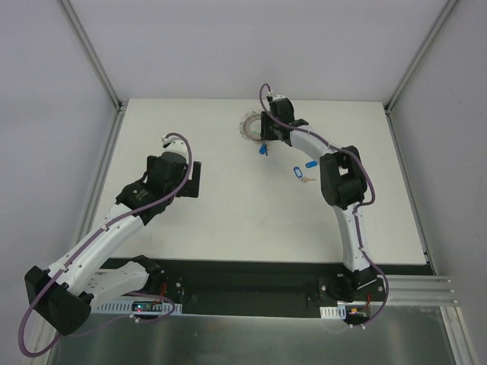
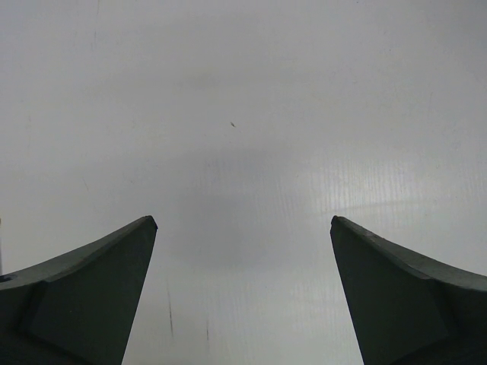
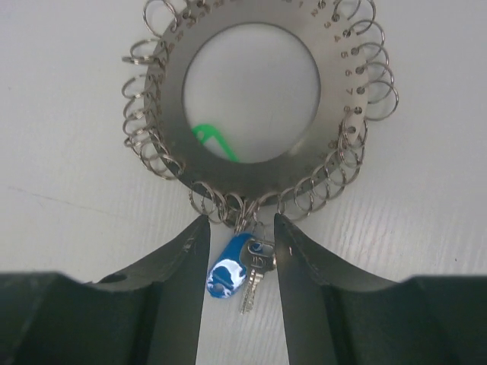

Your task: Put the keys on the keyring

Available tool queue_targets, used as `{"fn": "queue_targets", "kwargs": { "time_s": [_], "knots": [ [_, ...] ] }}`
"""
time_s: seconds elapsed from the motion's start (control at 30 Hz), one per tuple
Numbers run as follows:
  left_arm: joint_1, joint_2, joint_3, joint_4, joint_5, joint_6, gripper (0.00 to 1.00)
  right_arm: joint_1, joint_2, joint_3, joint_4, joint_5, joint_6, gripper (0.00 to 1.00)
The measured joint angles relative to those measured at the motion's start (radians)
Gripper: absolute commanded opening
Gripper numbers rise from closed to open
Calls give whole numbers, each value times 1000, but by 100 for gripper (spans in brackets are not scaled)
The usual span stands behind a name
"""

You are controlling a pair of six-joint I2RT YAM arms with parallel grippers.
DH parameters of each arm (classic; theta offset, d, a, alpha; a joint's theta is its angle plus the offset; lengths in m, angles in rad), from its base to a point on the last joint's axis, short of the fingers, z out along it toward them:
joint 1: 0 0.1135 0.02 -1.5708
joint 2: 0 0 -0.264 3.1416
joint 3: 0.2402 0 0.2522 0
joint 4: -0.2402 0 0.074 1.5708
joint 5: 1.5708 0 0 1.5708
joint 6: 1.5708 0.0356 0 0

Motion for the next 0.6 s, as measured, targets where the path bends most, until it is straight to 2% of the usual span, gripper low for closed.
{"fn": "queue_targets", "kwargs": {
  "time_s": [0.2, 0.47, 0.57, 0.6],
  "knots": [
    [0, -11, -1, 3, 1, 4, 99, -44, 61, 98, -29, -81, 55, 41],
    [0, -11, -8, 10, 3, 10, 99, -79, 121, 121, -64, -188, 145, 37],
    [0, -11, -8, 11, 3, 14, 99, -85, 135, 147, -84, -225, 171, 28],
    [0, -11, -8, 11, 3, 15, 99, -87, 140, 151, -86, -237, 180, 18]
  ]
}}
